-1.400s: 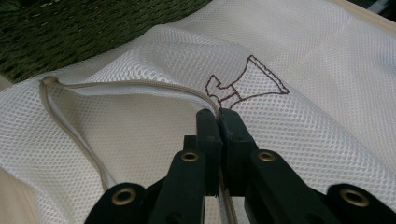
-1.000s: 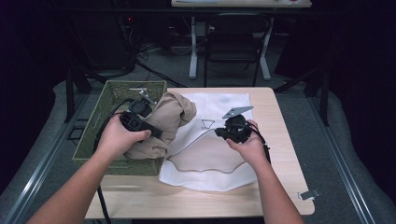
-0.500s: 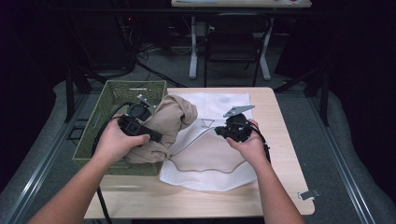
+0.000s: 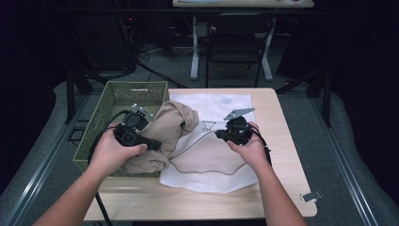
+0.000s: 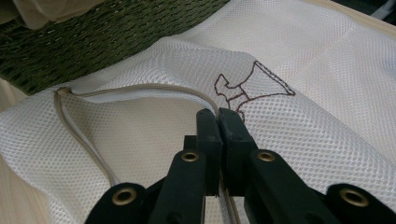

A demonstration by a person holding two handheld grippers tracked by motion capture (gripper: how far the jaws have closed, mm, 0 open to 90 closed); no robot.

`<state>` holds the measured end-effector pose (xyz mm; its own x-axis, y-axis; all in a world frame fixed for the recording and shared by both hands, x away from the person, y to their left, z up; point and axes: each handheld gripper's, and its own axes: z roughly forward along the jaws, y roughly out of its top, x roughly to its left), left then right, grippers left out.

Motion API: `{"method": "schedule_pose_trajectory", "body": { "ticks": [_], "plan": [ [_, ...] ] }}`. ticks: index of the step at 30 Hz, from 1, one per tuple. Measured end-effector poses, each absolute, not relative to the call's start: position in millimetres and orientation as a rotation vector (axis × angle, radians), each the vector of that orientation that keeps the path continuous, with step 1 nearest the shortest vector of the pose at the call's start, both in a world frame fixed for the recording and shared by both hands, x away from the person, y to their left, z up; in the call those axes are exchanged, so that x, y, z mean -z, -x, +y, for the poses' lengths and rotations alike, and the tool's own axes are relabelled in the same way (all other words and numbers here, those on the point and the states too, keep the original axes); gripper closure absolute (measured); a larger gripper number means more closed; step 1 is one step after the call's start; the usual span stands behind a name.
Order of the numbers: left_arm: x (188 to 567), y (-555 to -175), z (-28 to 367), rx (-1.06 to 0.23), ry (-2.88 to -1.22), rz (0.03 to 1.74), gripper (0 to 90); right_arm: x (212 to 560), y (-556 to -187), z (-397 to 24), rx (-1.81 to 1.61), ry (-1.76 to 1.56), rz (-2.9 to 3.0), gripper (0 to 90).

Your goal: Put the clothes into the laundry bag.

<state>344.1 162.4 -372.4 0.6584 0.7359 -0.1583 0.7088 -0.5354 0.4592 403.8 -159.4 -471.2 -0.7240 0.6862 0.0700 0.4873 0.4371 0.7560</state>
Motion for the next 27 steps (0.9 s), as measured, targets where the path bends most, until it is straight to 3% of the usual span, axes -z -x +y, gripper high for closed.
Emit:
{"method": "schedule_pose_trajectory", "body": {
  "ticks": [27],
  "plan": [
    [386,-303,144,-0.052,-2.422,1.003,63.5,470,-401,-158,-1.166,-1.012,2.449,87.7]
  ]
}}
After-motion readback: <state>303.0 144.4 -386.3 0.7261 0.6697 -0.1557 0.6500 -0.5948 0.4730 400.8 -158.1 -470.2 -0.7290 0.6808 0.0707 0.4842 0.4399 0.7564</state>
